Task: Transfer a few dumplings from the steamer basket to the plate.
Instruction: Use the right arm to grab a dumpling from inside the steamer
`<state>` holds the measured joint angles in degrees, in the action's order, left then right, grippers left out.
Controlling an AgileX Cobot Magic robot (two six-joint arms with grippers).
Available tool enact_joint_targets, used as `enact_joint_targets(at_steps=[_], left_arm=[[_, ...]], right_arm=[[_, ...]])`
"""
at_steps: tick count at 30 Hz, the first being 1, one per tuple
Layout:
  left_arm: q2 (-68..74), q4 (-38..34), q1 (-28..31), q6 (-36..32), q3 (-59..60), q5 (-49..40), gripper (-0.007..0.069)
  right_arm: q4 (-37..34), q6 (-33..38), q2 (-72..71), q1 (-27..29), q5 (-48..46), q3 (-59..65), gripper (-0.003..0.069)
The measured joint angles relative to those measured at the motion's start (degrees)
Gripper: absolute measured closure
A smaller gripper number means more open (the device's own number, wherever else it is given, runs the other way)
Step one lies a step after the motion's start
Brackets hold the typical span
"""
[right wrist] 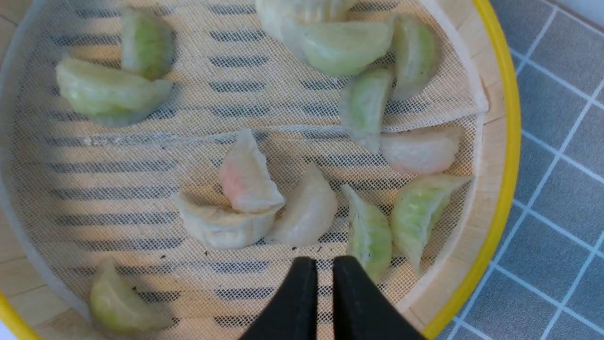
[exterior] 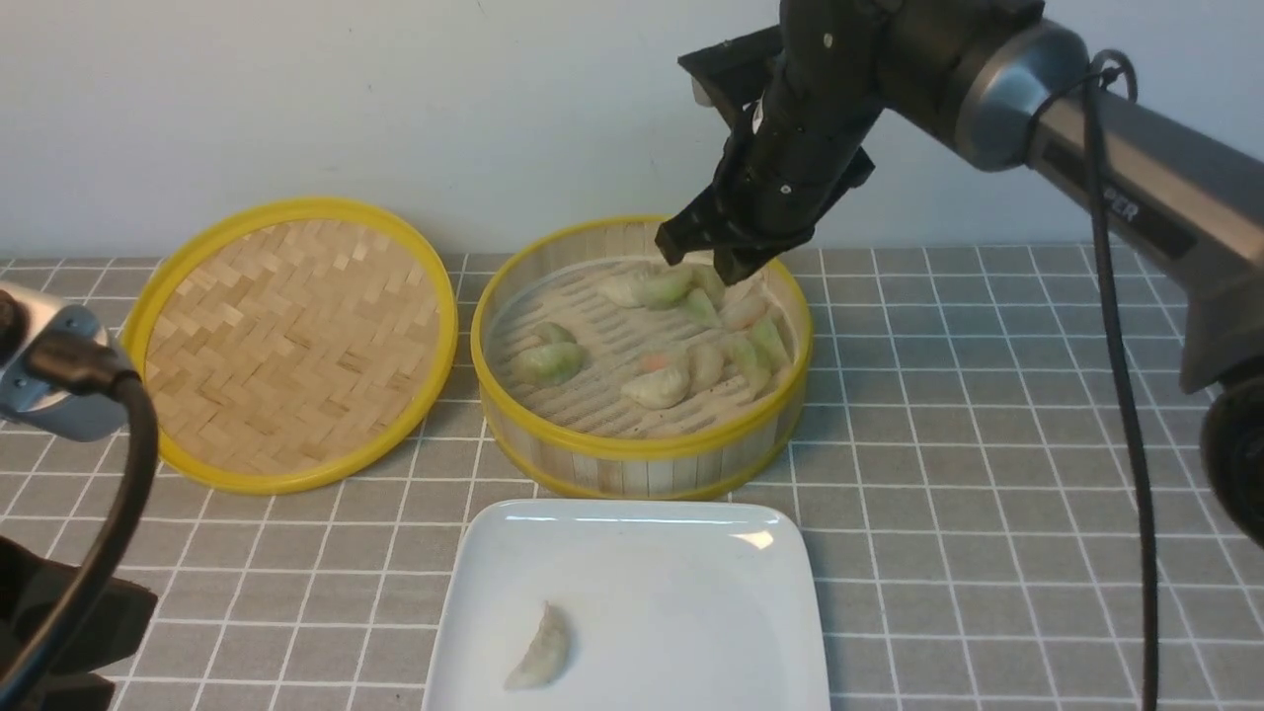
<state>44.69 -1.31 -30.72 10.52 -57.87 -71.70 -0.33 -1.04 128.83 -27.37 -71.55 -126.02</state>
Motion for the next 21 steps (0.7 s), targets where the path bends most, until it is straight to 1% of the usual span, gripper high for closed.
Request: enact_joint_targets(at_steps=[3, 5, 7, 8, 9, 11, 14, 21], left_arm=[[0.0, 0.0, 0.0, 0.0, 0.0, -0.2, 0.0629], [0.0, 0.0, 0.0, 0.0, 0.0, -0.2, 0.0629], [0.0, 0.0, 0.0, 0.0, 0.0, -0.2, 0.0629], [0.0, 0.0, 0.0, 0.0, 0.0, -0.2, 0.0629], [0.0, 0.0, 0.0, 0.0, 0.0, -0.2, 0.0629], [0.0, 0.0, 0.0, 0.0, 0.0, -0.2, 0.0629], [0.0, 0.0, 0.0, 0.0, 0.0, -0.2, 0.0629], [0.0, 0.0, 0.0, 0.0, 0.0, -0.2, 0.0629]], right_arm=[[0.3, 0.0, 1.6, 0.0, 0.0, 0.0, 0.0484], [0.3, -0.3, 3.6, 0.0, 0.0, 0.1, 0.0398], [0.3, -1.0, 4.9, 0.0, 0.0, 0.4, 0.0348], [0.3, -1.0, 5.0, 0.0, 0.0, 0.5, 0.0344], [0.3, -1.5, 5.6, 0.0, 0.1, 1.2, 0.0323], [2.2, -1.8, 5.8, 0.0, 0.2, 2.6, 0.0314], [3.7, -2.1, 5.8, 0.0, 0.2, 3.6, 0.0311], [3.7, -2.1, 7.0, 0.0, 0.5, 3.6, 0.0309]])
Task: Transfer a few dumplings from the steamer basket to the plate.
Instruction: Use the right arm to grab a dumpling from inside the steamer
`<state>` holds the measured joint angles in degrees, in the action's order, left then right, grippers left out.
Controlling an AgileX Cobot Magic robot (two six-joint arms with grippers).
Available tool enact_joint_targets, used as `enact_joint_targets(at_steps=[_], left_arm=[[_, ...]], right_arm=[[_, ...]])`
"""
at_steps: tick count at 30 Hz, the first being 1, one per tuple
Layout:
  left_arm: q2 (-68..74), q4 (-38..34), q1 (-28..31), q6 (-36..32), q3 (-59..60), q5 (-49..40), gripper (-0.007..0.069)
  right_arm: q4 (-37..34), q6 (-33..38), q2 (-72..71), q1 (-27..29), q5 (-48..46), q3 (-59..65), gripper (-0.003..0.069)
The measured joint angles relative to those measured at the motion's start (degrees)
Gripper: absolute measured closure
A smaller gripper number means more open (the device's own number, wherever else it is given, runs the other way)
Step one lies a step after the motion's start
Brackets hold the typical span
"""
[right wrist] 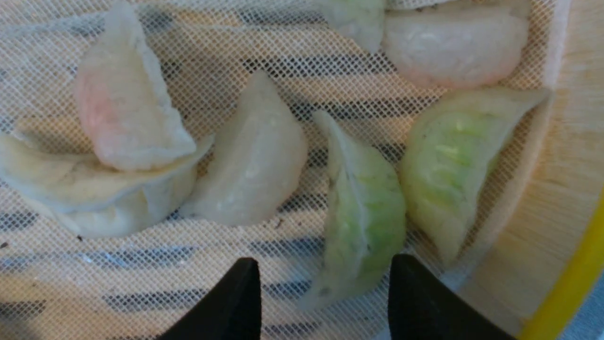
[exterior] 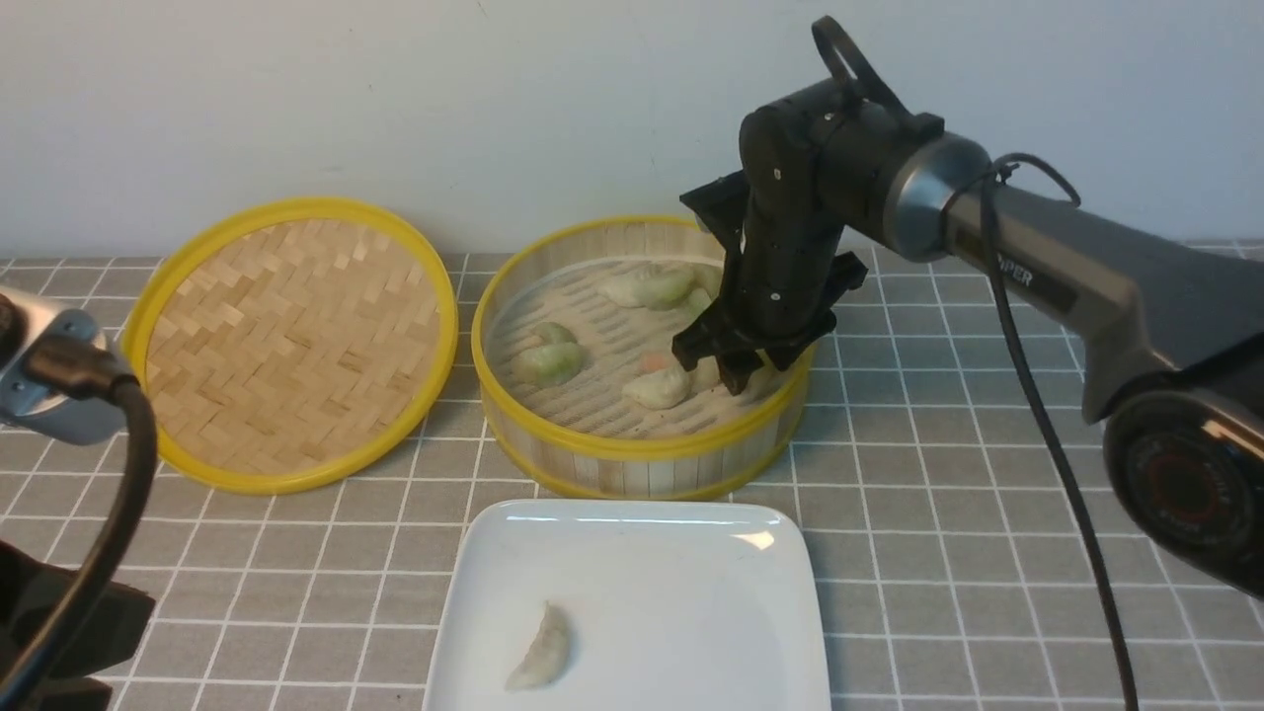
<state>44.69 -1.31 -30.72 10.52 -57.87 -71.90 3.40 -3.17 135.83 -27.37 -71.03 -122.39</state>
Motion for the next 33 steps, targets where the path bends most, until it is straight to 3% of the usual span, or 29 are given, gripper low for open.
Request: enact_joint_targets(at_steps=[14, 16, 19, 33], left_arm=[[0.0, 0.0, 0.0, 0.0, 0.0, 0.0, 0.0629], [0.0, 0.0, 0.0, 0.0, 0.0, 0.0, 0.0629], [0.0, 0.0, 0.0, 0.0, 0.0, 0.0, 0.0629], [0.0, 0.0, 0.0, 0.0, 0.0, 0.0, 0.0629]], right_arm=[[1.7, -0.2, 2.8, 0.0, 1.6, -1.2, 0.0334], [0.9, 0.7, 2.8, 0.0, 1.6, -1.2, 0.0437], [0.8, 1.5, 2.8, 0.0, 1.8, -1.2, 0.0473], [-0.6, 2.5, -3.3, 0.0, 0.2, -0.3, 0.0466]])
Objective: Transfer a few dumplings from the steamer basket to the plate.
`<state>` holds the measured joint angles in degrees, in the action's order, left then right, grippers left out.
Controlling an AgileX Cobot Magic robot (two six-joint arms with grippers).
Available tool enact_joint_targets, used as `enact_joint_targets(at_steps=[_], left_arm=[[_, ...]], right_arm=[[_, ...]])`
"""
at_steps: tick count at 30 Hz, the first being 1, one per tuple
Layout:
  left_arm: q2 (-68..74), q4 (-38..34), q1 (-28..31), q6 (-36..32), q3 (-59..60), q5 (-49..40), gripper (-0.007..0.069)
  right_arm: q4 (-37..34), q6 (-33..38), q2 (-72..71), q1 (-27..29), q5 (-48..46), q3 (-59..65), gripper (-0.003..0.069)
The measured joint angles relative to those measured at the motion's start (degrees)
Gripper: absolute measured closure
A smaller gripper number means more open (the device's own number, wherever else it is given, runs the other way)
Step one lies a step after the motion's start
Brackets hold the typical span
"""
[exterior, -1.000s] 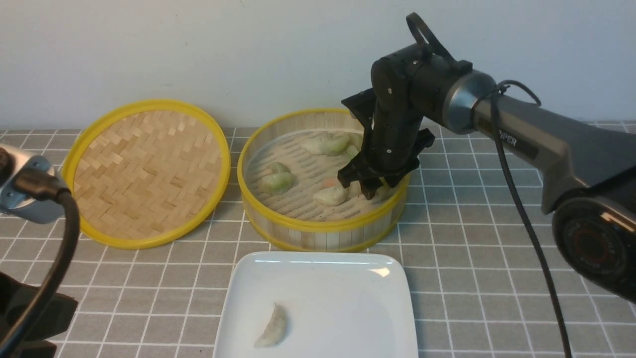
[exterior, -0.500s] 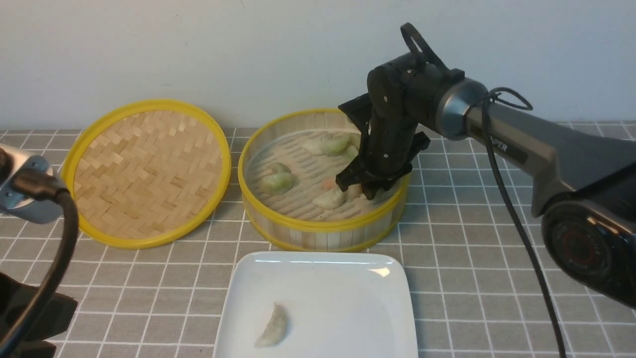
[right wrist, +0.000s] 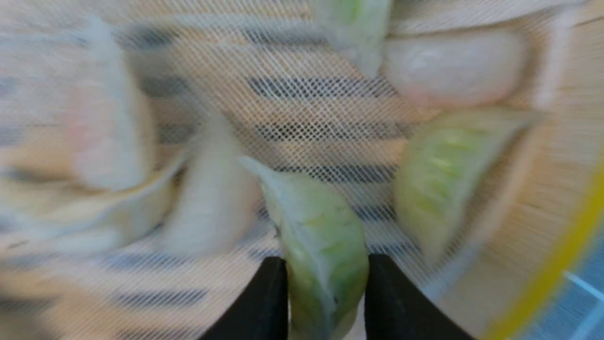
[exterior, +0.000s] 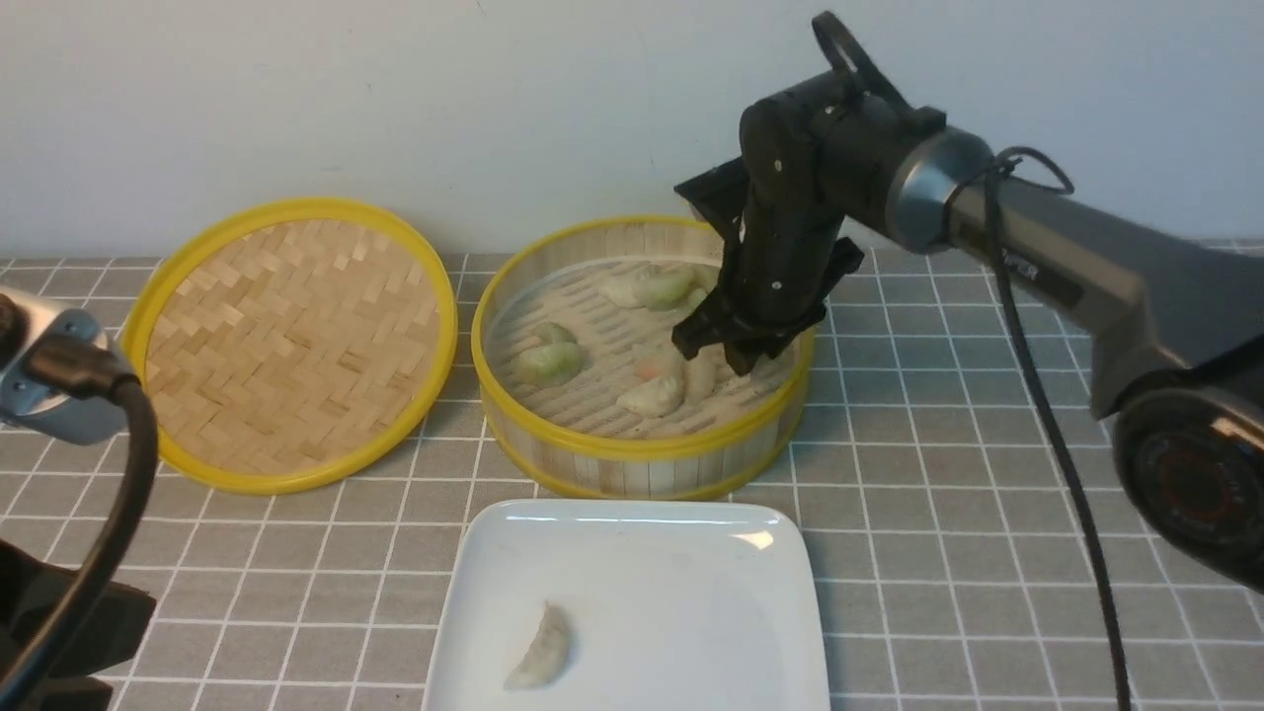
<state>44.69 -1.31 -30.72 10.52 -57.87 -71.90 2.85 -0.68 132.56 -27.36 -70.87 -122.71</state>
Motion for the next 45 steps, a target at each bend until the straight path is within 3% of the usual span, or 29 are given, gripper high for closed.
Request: enact_joint_targets(at_steps=[5, 11, 17, 23, 27, 30, 32, 35, 42, 45], left_arm=[[0.0, -0.1, 0.0, 0.0, 0.0, 0.0, 0.0629], [0.0, -0.1, 0.0, -0.5, 0.0, 0.0, 0.0629], [0.0, -0.1, 0.0, -1.2, 0.0, 0.0, 0.0629], [0.0, -0.1, 0.0, -1.8, 0.0, 0.0, 0.0629], [0.0, -0.1, 0.0, -1.9, 0.0, 0.0, 0.0629], [0.0, -0.1, 0.0, -1.9, 0.0, 0.0, 0.0629], [0.0, -0.1, 0.0, -1.9, 0.0, 0.0, 0.0629], [0.0, -0.1, 0.0, -1.9, 0.0, 0.0, 0.0629], [0.0, -0.1, 0.0, -2.0, 0.0, 2.6, 0.0629], [0.0, -0.1, 0.0, -2.0, 0.0, 6.7, 0.0629]], right_arm=[[-4.8, 0.7, -9.3, 0.0, 0.0, 5.3, 0.0466], [-13.6, 4.2, -22.5, -3.0, 0.0, 24.3, 0.0467], [-17.0, 3.7, -24.0, -9.2, 1.7, 39.1, 0.0467], [-18.6, 2.5, -21.2, -11.2, 7.8, 41.4, 0.0458], [-20.9, 1.6, -20.7, -11.3, 9.0, 41.4, 0.0341], [-20.6, 1.3, -20.7, -11.3, 8.3, 40.9, 0.0211], [-18.9, 1.1, -20.9, -11.3, 7.0, 40.2, 0.0179], [-15.5, 0.1, -23.6, -11.3, 4.6, 39.5, 0.0236], [-9.8, -2.6, -43.1, -11.3, 2.9, 39.1, 0.0600], [-7.0, -4.5, -53.9, -11.3, 4.8, 39.1, 0.0659]])
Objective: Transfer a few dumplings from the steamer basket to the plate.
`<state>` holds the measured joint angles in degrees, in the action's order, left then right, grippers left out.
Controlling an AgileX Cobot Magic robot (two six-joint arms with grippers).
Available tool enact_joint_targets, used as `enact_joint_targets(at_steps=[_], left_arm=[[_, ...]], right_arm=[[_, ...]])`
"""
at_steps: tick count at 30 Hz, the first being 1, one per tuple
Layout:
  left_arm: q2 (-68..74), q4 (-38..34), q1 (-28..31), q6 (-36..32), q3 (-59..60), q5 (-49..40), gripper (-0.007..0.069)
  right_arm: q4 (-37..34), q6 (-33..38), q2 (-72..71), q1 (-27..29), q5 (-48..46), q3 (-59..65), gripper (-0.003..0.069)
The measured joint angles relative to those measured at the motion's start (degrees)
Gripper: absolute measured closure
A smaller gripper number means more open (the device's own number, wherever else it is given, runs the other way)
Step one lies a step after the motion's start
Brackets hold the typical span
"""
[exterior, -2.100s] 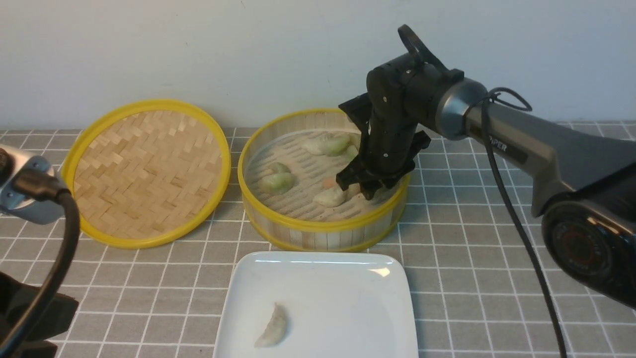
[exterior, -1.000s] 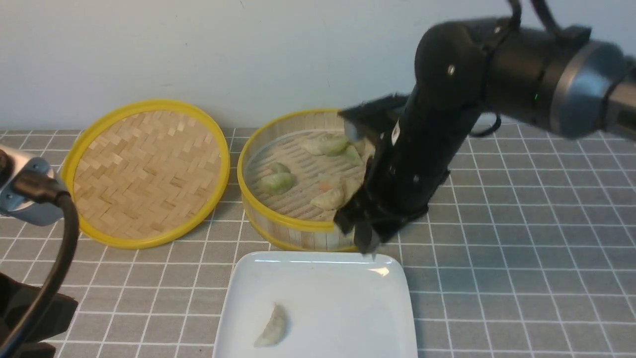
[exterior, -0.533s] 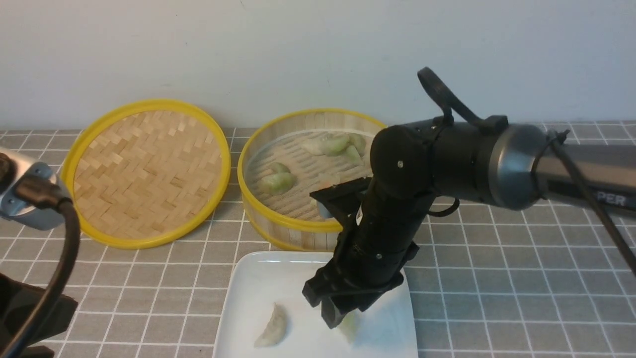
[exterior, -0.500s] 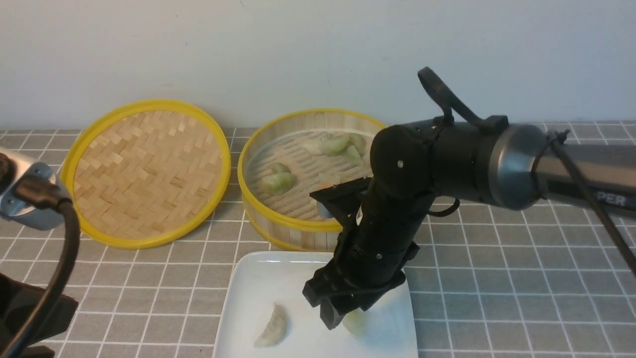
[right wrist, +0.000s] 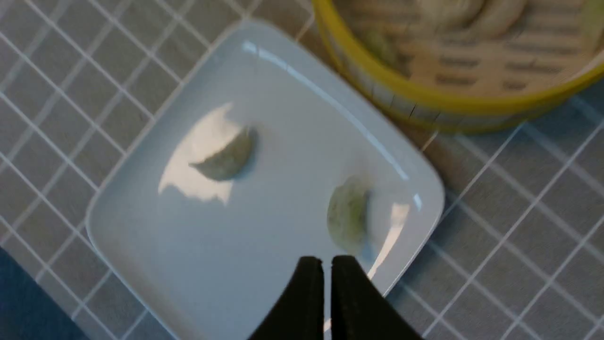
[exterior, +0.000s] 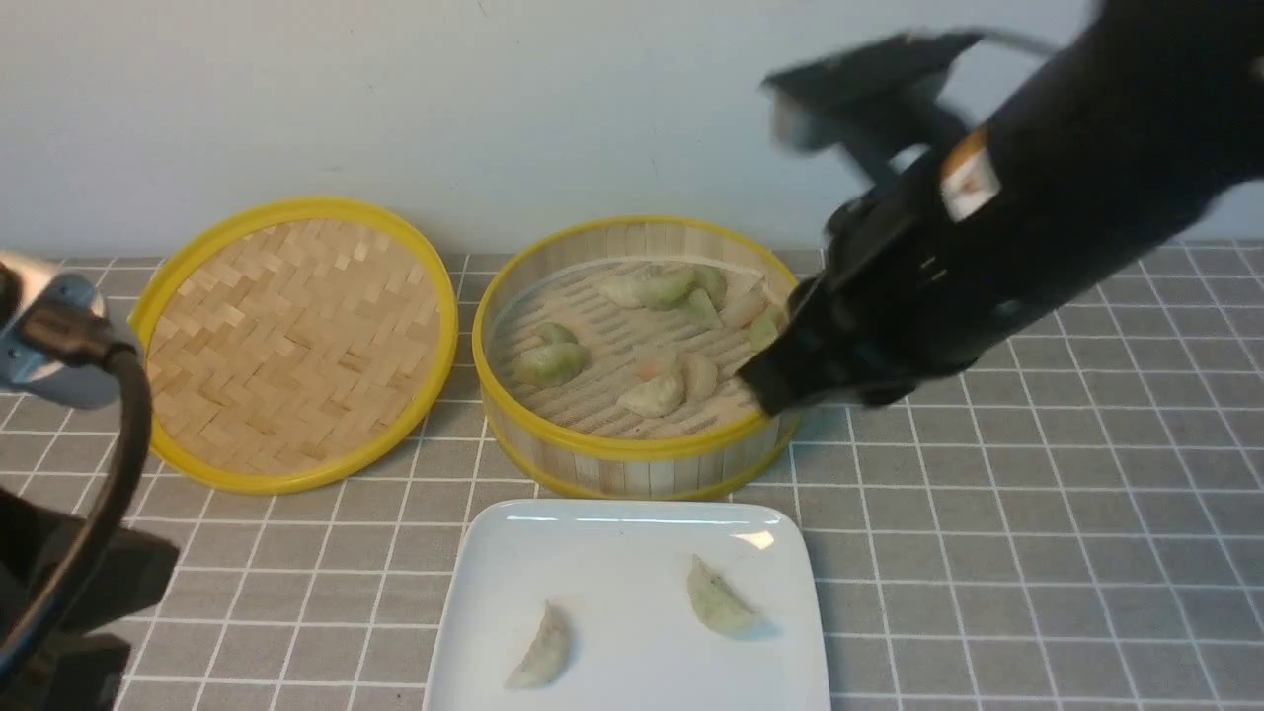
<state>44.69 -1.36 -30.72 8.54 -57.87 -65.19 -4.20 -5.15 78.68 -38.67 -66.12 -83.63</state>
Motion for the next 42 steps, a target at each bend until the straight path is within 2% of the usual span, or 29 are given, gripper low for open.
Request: enact_joint_targets(at_steps=[8, 9, 11, 16, 22, 29, 36, 42], left_arm=[[0.1, -1.3, 0.0, 0.0, 0.0, 10.7, 0.0629], [0.3, -1.4, 0.0, 0.0, 0.0, 13.2, 0.0629], [0.6, -1.4, 0.0, 0.0, 0.0, 14.3, 0.0629], [2.9, -1.5, 0.0, 0.0, 0.0, 18.0, 0.0629], [6.7, -3.5, 0.0, 0.0, 0.0, 21.2, 0.0629], [9.5, -4.2, 0.0, -1.5, 0.2, 23.3, 0.0629], [6.2, -4.4, 0.0, -4.5, 1.3, 25.7, 0.0629], [-4.8, -4.4, 0.0, -7.5, 9.5, 31.5, 0.0629]], right_arm=[[4.7, -2.1, -23.9, 0.0, 7.7, 5.1, 0.0671], [5.8, -3.6, -31.3, 0.0, 10.8, 10.2, 0.0671], [6.9, -5.2, -35.9, 0.0, 14.7, 14.9, 0.0672], [11.9, -12.3, -55.8, 0.0, 32.4, 35.4, 0.0672], [21.8, -21.4, -74.5, 0.0, 49.2, 52.3, 0.0672], [33.5, -29.0, -79.6, 0.0, 54.0, 56.1, 0.0672], [35.1, -29.9, -79.6, 0.0, 54.1, 56.2, 0.0672], [35.2, -30.0, -79.6, 0.0, 54.1, 56.2, 0.0672]])
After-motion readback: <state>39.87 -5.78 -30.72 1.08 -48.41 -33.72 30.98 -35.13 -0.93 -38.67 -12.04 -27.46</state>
